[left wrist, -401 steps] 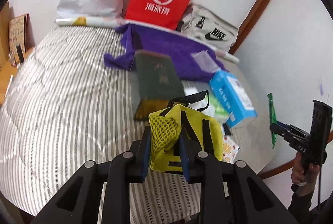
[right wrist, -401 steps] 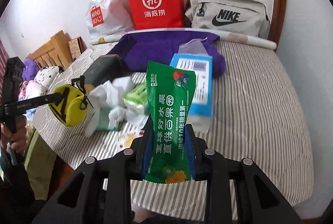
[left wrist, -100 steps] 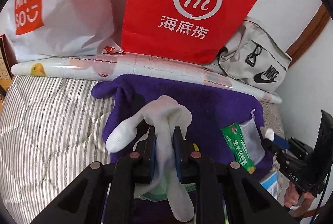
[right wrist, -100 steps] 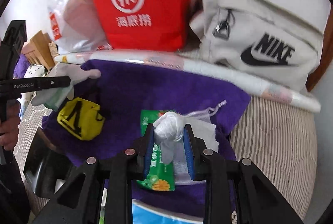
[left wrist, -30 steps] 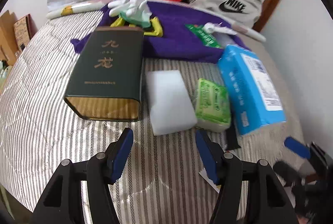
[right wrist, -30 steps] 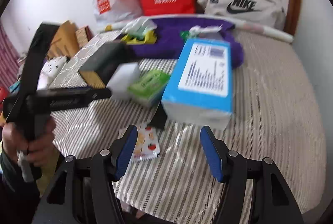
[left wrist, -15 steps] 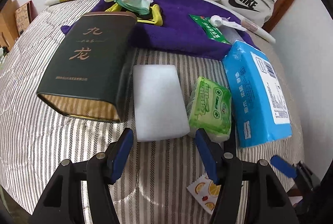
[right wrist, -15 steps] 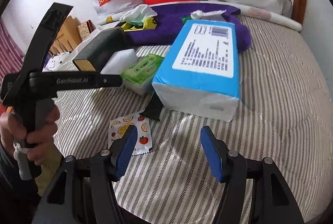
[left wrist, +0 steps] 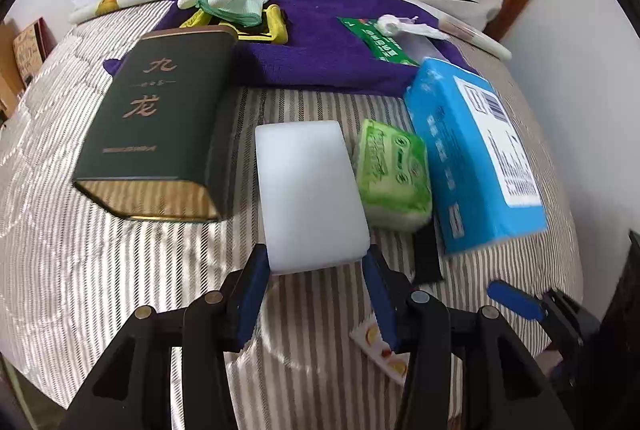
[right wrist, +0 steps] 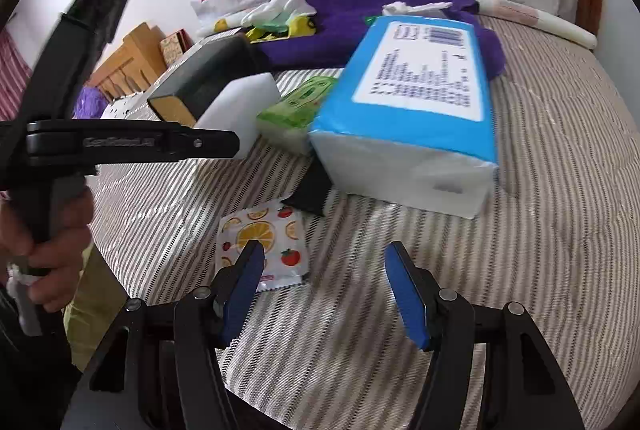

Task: Organize soft objects
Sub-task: 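Grasp white foam block with left gripper while right gripper reaches toward orange-print packet, then lift foam block with left gripper while right gripper grasps orange-print packet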

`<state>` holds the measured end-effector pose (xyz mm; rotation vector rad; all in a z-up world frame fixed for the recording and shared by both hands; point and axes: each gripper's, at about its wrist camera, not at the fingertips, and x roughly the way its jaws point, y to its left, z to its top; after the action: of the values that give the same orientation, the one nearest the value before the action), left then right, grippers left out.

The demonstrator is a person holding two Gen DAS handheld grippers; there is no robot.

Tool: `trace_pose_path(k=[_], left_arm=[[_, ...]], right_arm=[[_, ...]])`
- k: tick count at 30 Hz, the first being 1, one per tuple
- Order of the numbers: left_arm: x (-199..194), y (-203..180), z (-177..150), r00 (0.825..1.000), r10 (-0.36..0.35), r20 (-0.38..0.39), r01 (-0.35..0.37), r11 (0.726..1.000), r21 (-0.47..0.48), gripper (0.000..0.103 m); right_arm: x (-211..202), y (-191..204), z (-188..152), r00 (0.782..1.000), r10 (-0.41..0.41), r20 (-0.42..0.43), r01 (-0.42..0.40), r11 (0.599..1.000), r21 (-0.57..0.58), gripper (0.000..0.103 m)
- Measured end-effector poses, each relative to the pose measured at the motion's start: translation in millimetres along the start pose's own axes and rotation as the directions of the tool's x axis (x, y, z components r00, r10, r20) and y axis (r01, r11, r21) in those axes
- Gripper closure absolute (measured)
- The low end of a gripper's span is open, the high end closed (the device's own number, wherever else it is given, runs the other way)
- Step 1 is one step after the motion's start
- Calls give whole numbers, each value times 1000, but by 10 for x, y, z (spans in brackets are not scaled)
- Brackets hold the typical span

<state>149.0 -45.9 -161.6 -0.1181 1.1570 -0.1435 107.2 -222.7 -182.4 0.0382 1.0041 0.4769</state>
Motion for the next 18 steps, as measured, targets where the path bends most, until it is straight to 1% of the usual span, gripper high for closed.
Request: trace_pose_path(k=[2,4,6,8,9,13,14,15,18], left_arm=[[-49,43,-52,1000,8,-6,-8,1000,11,57],[-83,126,-118,1000,-7,-21,7,1000,7,57],[-128,202,-207,1000,-11,-26,11,1000,20,57],[-182,259,-296,1000,-14,-20,15,999,44,56],[-201,277,-330,1000,-17,-20,18,999,48,56],[-286,363,-444,1000,-15,3,15,998,58,56],[-290,372,-457,1000,-15,2,15,998,62,56],[-297,390,-477,1000,-10,1,9,998,63,56],[-338,494,-549,1000,7,12,-8,998,58,56]], right_arm=[[56,54,-10,1000,-2,-1,2,1000,-22,41],[136,97,-25,999,-29,-13,29,999,-41,40],[143,155,-33,999,-40,10,41,997,-61,39],[171,211,-21,999,-33,2,33,997,-64,33],[188,250,-15,999,-36,-4,36,997,-69,28],[244,412,-20,999,-43,-15,41,993,-107,27],[262,459,-25,999,-53,-14,51,992,-119,27],[289,507,-32,998,-67,-10,65,989,-130,25],[355,625,-52,991,-131,11,131,978,-165,25]])
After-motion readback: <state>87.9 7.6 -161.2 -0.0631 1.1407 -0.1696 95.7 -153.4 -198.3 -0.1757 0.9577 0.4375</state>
